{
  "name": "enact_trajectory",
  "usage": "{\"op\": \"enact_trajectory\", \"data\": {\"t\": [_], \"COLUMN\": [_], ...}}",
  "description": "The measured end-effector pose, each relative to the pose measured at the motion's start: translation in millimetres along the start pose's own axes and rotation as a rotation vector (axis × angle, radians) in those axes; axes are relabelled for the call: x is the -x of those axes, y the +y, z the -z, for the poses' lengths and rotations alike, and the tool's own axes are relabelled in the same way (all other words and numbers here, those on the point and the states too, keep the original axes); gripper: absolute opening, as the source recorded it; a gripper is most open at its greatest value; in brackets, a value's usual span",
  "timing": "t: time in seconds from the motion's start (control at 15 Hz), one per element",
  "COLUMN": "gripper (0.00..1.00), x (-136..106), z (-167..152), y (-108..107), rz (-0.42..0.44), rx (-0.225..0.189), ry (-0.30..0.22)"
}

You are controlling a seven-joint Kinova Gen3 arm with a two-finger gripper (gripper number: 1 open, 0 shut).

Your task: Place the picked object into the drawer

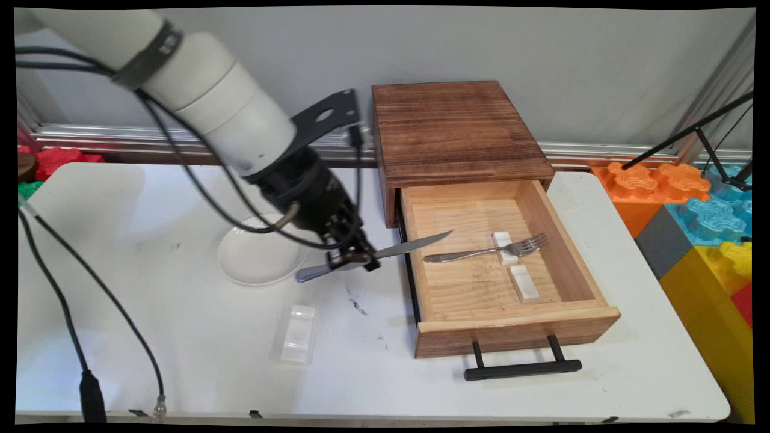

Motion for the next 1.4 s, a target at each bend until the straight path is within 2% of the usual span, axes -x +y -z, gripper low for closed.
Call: {"op": "enact_trajectory", "data": {"t": [0.6, 1.0, 1.4], "gripper": [0.00, 0.00, 0.00], "x": [-77, -110, -127], "z": [-34, -66, -105], "y": [-7, -13, -18], "rz": [-0.045, -0.067, -0.075], "rx": [-0.006, -0.004, -0.002], "ry": [0.037, 0.066, 0.085]}}
